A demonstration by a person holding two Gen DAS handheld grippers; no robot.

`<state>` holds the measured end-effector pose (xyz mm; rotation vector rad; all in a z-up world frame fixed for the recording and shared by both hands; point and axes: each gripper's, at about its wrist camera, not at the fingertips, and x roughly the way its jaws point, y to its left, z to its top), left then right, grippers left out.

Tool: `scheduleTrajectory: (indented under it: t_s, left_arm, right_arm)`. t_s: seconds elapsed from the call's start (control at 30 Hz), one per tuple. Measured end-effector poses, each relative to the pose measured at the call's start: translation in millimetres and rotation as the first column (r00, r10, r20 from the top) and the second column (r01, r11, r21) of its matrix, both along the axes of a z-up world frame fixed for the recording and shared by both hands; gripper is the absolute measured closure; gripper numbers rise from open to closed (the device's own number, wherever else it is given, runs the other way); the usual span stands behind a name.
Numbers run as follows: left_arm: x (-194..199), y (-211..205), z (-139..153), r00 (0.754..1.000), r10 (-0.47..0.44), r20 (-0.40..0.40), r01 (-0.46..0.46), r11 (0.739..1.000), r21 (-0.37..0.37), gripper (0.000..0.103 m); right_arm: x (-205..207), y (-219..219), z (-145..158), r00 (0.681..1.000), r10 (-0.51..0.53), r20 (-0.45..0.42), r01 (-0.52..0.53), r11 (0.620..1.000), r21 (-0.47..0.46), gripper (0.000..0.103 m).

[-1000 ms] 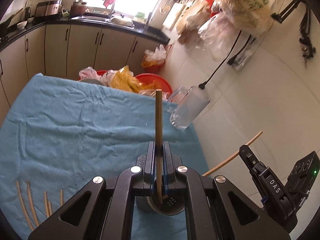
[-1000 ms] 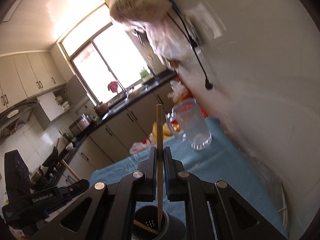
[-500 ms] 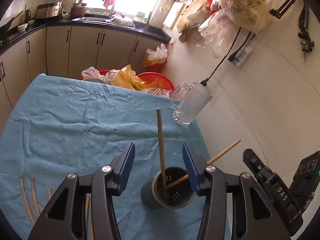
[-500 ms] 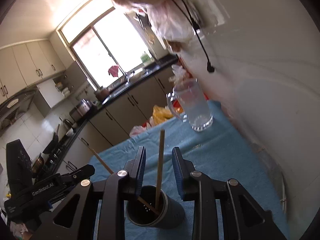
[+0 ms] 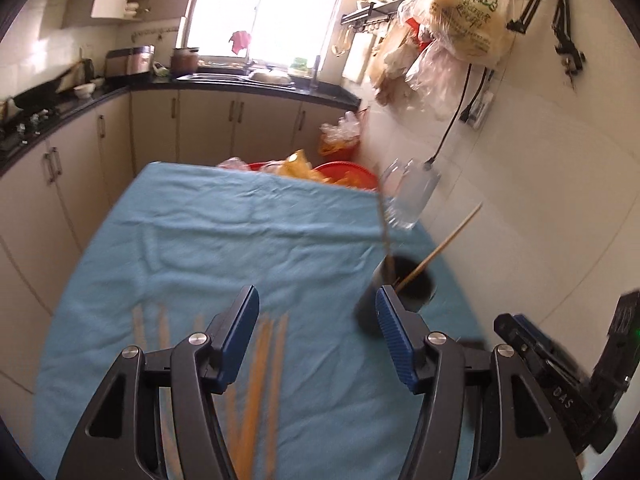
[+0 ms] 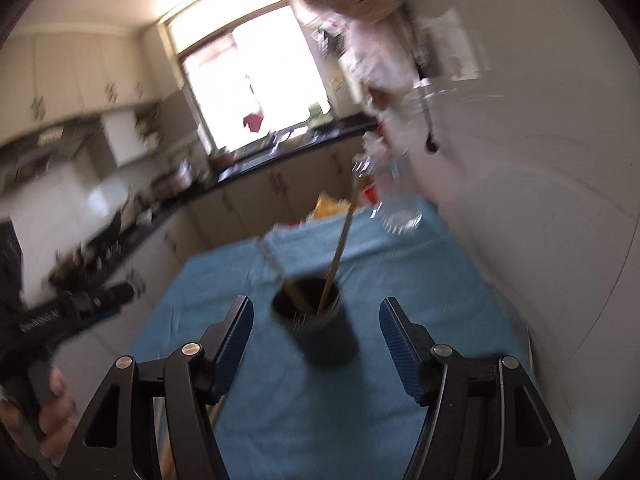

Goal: Organize utensils
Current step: 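Open the left tool over the holder while the right tool releases its chopstick, then move both tools back to the remaining chopsticks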

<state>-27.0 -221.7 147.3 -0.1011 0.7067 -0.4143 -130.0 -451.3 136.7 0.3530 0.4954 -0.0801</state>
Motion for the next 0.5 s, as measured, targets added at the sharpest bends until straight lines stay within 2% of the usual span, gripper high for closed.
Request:
scheduleTrajectory:
  t_s: [0.1,0.2,0.23,0.3,0.4,0.47,0.5]
  left_arm:
    - [-25,25,-19,1.000,0.029,0.008,-0.030,0.997,0.065,0.042]
    - [-39,57,-44,0.997,0.065,-0.038,-0.061,0.995,0.078,0.041]
    - [-42,66,-50,0.996,0.074,-0.055,-0.070,0.994,0.081,0.041]
    - [-45,83,-65,0.990,0.103,-0.098,-0.094,0.992,0.085,0.042]
    - [-48,107,-84,0.978,0.143,-0.150,-0.131,0.988,0.087,0.042]
    - [-49,120,-94,0.971,0.157,-0.182,-0.145,0.986,0.076,0.042]
    - [-48,124,-99,0.967,0.160,-0.199,-0.149,0.986,0.069,0.042]
  right_arm:
    - [-10,28,-15,0.999,0.039,-0.035,-0.040,0.999,-0.030,0.029]
    - [-20,54,-28,0.997,0.036,-0.067,-0.040,0.997,-0.061,0.012]
    - [-24,58,-30,0.998,0.042,-0.052,-0.045,0.998,-0.050,0.011]
    - [-26,64,-36,0.996,0.083,-0.038,-0.083,0.997,-0.002,0.011]
    - [-18,73,-47,0.986,0.127,-0.106,-0.124,0.992,0.040,0.013]
    - [-12,78,-56,0.978,0.141,-0.156,-0.132,0.989,0.066,0.020]
    - [-8,80,-60,0.971,0.162,-0.178,-0.148,0.985,0.091,0.029]
